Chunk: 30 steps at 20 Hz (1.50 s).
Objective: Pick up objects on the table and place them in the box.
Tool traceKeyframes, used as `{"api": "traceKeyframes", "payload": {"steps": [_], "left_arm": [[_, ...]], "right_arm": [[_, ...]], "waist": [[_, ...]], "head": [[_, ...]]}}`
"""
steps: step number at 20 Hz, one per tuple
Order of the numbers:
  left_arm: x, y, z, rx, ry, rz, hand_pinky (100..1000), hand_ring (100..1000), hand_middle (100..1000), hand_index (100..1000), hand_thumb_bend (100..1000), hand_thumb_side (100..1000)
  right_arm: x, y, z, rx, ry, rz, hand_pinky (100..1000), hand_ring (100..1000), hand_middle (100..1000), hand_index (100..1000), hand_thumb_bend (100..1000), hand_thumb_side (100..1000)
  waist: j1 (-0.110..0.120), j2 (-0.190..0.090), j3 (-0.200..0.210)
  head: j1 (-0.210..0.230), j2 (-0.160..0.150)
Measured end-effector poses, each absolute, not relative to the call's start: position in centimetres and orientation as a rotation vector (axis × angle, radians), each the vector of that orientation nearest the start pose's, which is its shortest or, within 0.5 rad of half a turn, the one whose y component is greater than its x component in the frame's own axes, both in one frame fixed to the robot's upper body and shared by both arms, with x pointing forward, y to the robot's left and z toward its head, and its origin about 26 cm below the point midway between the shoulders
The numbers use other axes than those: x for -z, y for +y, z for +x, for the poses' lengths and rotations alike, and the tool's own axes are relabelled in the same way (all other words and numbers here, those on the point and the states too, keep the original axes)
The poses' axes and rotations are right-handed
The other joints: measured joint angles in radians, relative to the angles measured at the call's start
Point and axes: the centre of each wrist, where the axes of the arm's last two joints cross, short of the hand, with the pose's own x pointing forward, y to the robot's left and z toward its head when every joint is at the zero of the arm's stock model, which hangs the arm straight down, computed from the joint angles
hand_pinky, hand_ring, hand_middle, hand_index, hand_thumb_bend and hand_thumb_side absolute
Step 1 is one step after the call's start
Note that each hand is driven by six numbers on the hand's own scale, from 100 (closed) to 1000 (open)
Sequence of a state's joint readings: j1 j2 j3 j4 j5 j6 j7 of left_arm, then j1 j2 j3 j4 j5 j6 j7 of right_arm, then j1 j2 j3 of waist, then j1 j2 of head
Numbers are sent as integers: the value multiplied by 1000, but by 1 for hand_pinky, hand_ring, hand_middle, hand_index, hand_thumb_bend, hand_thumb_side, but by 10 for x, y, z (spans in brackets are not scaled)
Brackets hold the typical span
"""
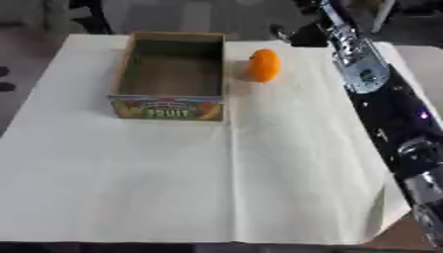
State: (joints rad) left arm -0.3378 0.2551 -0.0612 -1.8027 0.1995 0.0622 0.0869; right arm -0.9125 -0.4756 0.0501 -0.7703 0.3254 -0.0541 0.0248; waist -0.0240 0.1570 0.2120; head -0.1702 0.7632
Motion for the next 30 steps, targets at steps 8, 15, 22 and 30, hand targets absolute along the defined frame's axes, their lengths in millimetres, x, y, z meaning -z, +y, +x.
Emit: {"api": "traceKeyframes", "payload": {"steps": [8, 15, 22, 30], "left_arm": [[-162, 237, 332, 156, -2053, -88, 618, 675, 593, 729, 564, 407], [-163, 235, 332, 163, -2056, -94, 618, 677, 593, 729, 563, 407], [-164, 235, 332, 167, -2056, -97, 618, 676, 593, 729, 563, 409], [-164, 235, 332, 167, -2057, -98, 618, 676, 593, 729, 563, 409]], "right_arm": [[-127, -339, 482, -634, -1502, -714, 738, 898, 830, 870, 460, 296], [-112, -336, 482, -649, -1461, -703, 728, 888, 821, 869, 449, 316], [-110, -328, 485, -674, -1457, -715, 650, 794, 734, 818, 435, 233], [-107, -322, 485, -687, -1440, -802, 399, 560, 505, 635, 276, 100]], "waist": [[0, 14, 28], [1, 16, 28], [4, 19, 38], [6, 19, 40]], "head": [[-17, -1], [-18, -1], [-29, -1], [-36, -6]]}}
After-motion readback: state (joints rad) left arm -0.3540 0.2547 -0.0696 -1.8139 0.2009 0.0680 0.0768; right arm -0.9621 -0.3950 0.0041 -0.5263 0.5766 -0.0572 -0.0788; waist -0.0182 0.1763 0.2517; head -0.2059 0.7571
